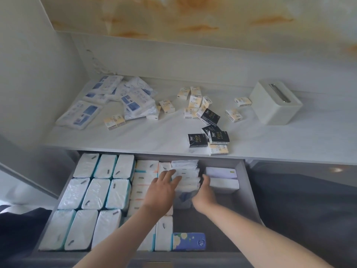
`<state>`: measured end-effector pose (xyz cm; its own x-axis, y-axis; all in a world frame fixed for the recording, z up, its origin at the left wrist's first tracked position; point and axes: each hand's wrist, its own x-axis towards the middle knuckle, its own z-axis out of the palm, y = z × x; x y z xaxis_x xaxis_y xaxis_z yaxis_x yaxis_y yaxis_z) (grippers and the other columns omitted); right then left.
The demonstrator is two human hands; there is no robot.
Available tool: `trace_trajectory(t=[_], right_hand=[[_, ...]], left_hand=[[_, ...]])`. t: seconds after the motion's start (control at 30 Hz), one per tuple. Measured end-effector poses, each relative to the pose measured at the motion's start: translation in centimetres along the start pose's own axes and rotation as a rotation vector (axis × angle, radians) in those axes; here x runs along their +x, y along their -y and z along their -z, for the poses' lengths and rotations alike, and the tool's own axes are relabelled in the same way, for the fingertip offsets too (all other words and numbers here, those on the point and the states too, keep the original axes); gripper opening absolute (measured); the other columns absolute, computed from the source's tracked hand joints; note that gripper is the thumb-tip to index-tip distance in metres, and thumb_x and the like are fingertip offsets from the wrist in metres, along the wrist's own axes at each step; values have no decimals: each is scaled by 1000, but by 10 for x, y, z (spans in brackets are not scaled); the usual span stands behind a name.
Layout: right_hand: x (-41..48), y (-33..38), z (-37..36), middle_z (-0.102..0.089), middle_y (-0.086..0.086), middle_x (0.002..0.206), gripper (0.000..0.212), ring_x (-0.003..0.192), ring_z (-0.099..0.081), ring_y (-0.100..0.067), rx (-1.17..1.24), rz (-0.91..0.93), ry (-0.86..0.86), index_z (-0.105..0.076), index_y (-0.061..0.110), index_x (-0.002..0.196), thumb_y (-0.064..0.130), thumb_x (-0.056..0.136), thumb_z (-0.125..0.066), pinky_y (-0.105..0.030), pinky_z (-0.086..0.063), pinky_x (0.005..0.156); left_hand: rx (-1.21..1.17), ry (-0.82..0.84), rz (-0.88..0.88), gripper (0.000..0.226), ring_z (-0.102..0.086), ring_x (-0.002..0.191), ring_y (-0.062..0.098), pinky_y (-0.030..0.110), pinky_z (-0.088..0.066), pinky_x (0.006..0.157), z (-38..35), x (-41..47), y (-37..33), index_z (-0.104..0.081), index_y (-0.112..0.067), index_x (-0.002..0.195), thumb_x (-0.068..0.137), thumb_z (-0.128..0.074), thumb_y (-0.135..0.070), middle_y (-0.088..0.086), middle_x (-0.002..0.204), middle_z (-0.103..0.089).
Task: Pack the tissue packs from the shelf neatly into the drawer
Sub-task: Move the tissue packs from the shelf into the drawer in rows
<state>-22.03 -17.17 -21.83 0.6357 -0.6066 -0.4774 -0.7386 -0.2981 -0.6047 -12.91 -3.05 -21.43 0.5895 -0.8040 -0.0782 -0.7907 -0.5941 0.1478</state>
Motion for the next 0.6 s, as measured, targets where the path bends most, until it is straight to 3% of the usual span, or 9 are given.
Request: trace_trajectory(t=[0.1, 0.2, 0.33, 0.43, 0.6], right_hand=[[1, -1, 5, -55, 1, 131, 70, 110, -55, -16, -83, 136, 131, -30, 32, 141, 0, 81, -49, -36, -53, 90], [2, 3, 16, -54, 0, 133, 73, 113, -55, -21, -178, 143, 178, -26, 29, 146, 0, 82, -48, -34, -51, 89], [-7, 10, 35, -55, -1, 126, 62, 106, -61, -28, -402, 257, -25, -30, 28, 139, 15, 84, -55, -37, -50, 78], [-20, 20, 44, -52, -1, 123, 46, 97, -62, -28, -488, 355, -85, -36, 26, 129, 23, 88, -54, -34, -44, 70], [-29, 71, 52, -67, 5, 103, 21, 94, -64, -23, -460, 544, -148, -54, 26, 114, 26, 93, -51, -30, -39, 68]], left_hand=[[17, 16, -5, 61, -28, 140, 25, 37, -34, 108, -1, 4, 1, -25, -25, 152, 96, -49, -17, 3, 159, -22], [19, 38, -10, 58, -29, 139, 25, 37, -33, 109, 1, 6, 3, -26, -26, 151, 98, -46, -21, 1, 158, -24], [-30, 73, 13, 55, -29, 140, 23, 39, -35, 110, 13, 7, 3, -30, -29, 150, 98, -48, -31, -2, 156, -26], [-155, 60, 47, 54, -36, 136, 20, 39, -43, 104, 28, 7, 8, -37, -30, 147, 96, -53, -35, -4, 152, -34], [-381, -122, 102, 35, -59, 106, 14, 31, -50, 85, 84, 16, 19, -54, -31, 128, 93, -55, -31, -11, 117, -63]])
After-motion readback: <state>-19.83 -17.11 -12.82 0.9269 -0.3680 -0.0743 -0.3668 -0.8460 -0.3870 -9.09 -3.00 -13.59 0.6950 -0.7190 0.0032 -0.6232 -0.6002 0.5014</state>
